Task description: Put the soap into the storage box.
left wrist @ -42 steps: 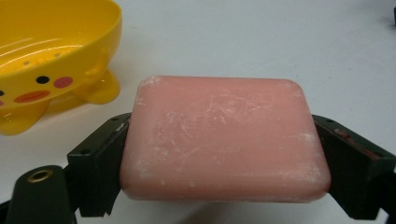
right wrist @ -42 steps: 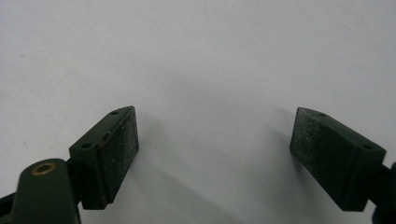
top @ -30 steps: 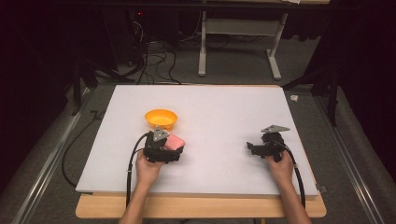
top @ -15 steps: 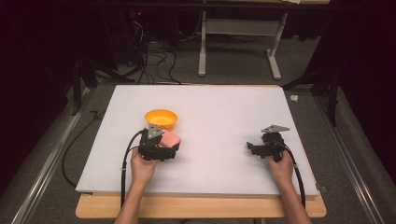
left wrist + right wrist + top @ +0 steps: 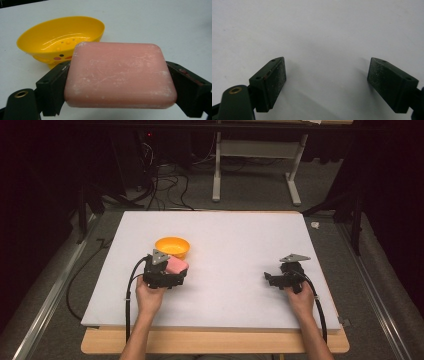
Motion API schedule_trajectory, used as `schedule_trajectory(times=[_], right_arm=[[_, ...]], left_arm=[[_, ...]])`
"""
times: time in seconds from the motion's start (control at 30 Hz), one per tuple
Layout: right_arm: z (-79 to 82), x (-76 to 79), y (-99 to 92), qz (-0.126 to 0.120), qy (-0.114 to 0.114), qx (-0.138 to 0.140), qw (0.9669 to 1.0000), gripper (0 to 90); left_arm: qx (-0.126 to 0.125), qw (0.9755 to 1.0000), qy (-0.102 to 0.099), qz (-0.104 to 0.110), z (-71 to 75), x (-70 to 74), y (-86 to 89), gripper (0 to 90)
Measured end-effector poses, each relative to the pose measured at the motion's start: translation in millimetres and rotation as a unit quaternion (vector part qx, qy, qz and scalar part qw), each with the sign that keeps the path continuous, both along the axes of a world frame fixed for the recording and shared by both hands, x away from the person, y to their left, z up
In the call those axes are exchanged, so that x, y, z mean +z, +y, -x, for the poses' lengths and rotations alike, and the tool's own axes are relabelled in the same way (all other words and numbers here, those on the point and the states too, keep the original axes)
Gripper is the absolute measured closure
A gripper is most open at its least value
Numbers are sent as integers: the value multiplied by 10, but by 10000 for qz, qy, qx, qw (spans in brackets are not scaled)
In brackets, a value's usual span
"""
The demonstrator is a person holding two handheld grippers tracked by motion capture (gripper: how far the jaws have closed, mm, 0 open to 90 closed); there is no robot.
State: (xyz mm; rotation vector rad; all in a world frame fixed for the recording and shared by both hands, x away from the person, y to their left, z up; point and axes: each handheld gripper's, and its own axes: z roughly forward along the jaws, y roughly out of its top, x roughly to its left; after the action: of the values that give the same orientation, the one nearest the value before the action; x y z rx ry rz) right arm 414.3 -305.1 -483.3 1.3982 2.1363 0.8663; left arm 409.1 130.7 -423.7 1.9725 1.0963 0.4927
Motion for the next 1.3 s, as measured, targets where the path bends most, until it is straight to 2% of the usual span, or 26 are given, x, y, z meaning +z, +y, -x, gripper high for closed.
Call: schedule_trajectory(times=[0.6,0.77,0.8,0.83,0.87,0.9,1.3], right_arm=[[3,0,3,8,-9,-2,10000,159],[2,0,2,13,-16,7,10000,159],[3,0,3,17,-18,5,10000,159],[3,1,3,17,-19,8,10000,159],[3,0,2,16,-19,9,10000,159],[3,0,3,15,-18,9,10000,159],[3,0,3,9,-13,3,10000,159]], left_arm=[[99,9997,-200,-53,-144,222,-17,137],[148,9997,-169,-37,-226,265,-6,137],[160,9997,-146,56,-259,284,13,137],[160,9997,-146,56,-259,284,13,138],[166,9995,-101,235,-291,293,38,139],[179,9995,-97,254,-301,292,36,139],[315,9994,-14,110,-508,346,18,142]])
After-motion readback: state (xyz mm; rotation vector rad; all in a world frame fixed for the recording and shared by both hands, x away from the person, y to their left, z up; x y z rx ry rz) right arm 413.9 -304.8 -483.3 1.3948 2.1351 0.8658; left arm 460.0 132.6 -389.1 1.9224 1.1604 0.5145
